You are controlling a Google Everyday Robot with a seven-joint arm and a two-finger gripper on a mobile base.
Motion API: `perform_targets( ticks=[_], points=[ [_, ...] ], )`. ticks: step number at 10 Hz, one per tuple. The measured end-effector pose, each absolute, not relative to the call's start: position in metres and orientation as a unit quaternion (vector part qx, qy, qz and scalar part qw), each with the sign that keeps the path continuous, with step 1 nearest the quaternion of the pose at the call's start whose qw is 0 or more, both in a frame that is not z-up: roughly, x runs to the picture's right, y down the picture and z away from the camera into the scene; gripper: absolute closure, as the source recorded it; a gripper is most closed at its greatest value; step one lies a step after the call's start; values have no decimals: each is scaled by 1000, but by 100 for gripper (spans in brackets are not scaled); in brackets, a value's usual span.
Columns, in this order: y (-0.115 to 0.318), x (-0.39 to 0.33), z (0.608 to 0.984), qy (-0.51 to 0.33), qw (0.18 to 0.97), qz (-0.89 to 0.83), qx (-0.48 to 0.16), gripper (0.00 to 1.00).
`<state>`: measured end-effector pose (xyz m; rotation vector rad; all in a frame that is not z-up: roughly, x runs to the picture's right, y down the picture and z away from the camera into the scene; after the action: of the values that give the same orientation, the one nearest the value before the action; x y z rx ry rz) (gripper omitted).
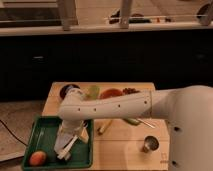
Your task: Place brush in tray
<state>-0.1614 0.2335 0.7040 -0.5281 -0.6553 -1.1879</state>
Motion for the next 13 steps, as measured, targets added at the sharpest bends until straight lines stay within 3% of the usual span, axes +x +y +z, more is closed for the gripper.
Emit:
perform_targets(
  ticks=[13],
  points=[
    [201,-153,688,-288,757,-546,-213,20]
  ],
)
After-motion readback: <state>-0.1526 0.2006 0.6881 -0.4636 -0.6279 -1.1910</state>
